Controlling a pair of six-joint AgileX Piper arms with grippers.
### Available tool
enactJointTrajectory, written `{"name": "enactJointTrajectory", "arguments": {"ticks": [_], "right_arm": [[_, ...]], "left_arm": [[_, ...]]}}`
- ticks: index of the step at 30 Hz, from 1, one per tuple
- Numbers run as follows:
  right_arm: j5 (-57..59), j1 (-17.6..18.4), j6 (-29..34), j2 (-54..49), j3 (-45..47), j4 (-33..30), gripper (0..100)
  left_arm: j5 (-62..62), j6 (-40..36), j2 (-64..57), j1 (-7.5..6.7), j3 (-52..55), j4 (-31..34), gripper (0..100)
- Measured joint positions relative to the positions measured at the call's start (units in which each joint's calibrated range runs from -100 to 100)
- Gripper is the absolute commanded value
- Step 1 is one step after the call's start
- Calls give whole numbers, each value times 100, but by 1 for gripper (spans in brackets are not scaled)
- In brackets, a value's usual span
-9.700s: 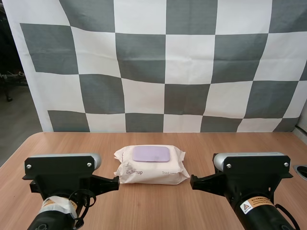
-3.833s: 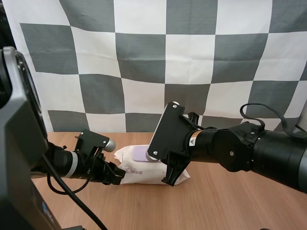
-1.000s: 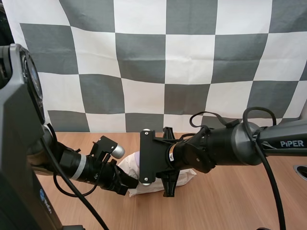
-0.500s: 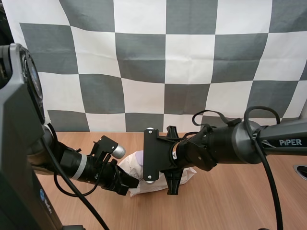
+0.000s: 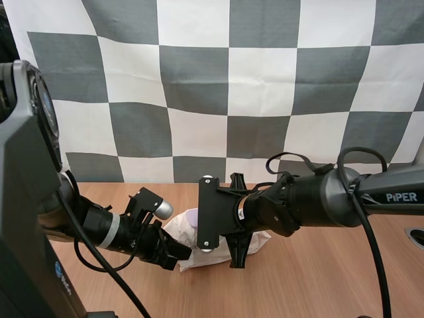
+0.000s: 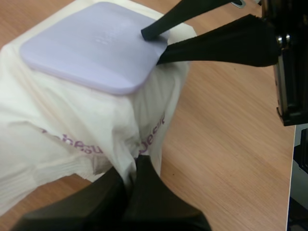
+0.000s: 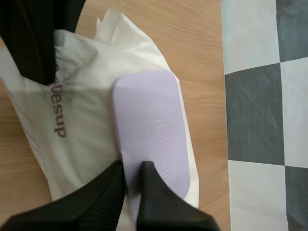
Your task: Open the wet wipes lid
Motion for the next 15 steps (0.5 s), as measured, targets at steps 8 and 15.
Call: {"name": "enactJointTrajectory", "arguments": {"ticks": [8,15], "right_arm": [[58,0,0,0,-272,342,0],[198,0,0,0,-816,597,0]], "left_arm": [[-13,24,0,0,0,-12,0],[-13,24,-9,0,0,-24,0]]}}
